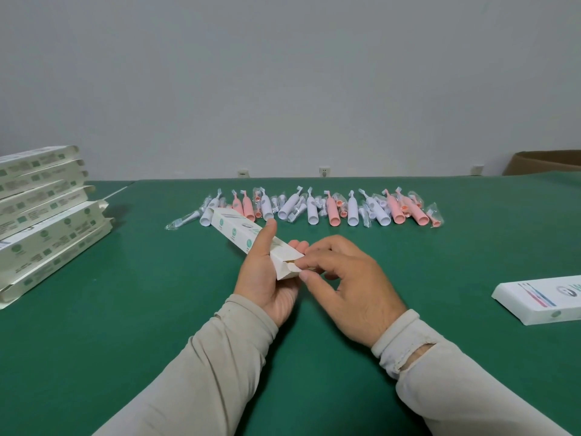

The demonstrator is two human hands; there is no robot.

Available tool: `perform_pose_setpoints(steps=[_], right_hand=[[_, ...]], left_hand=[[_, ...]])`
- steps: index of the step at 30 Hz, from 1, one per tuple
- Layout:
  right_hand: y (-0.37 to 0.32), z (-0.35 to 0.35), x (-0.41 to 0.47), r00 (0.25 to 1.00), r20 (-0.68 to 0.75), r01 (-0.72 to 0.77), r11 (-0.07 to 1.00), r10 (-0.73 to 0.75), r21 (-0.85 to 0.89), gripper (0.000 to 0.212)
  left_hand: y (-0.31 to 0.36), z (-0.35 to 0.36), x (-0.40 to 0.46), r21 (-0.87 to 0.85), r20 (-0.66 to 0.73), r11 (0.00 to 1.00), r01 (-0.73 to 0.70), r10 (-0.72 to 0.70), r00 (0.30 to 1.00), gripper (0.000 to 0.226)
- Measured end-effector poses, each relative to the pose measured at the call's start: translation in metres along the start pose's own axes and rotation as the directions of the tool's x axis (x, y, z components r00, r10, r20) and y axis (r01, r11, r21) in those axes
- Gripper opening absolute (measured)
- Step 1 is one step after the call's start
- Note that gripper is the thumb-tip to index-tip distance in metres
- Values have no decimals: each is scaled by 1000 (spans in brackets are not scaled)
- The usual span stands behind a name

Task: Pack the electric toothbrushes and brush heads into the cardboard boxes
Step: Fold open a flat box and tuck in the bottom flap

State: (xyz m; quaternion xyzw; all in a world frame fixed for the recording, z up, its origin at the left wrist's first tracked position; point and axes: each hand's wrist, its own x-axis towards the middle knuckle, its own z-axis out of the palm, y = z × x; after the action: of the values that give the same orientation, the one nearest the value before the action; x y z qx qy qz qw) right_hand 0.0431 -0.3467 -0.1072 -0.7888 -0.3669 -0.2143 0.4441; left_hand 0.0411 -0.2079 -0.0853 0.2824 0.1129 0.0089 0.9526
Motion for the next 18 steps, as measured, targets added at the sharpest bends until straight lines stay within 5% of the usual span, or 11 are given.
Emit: perform_pose_setpoints(steps=[7, 13, 15, 16, 17, 18], right_hand=[[-2, -5, 2, 998, -44, -38, 997, 35, -73, 5], [0, -13, 3, 990, -52, -140, 981, 134, -136, 25], [5, -12, 4, 982, -31, -190, 978, 188, -80, 23], [8, -12, 5, 971, -32, -237, 971, 237, 18, 16], [11, -13, 7, 951, -42, -298, 942, 307, 152, 8], [13, -16, 10, 918, -57, -361, 886, 393, 293, 4]], left_hand=[[-3, -3, 3, 66, 74, 998, 25, -29, 997, 46], [-6, -3, -3, 154, 180, 981, 114, -142, 974, 50], [-4, -5, -2, 292, 103, 956, -5, -26, 994, 62], [-2, -8, 0, 470, 66, 872, -136, 119, 991, 60], [1, -12, 1, 708, 100, 650, -275, 293, 951, 51], [6, -17, 1, 889, 198, 309, -338, 406, 892, 45]])
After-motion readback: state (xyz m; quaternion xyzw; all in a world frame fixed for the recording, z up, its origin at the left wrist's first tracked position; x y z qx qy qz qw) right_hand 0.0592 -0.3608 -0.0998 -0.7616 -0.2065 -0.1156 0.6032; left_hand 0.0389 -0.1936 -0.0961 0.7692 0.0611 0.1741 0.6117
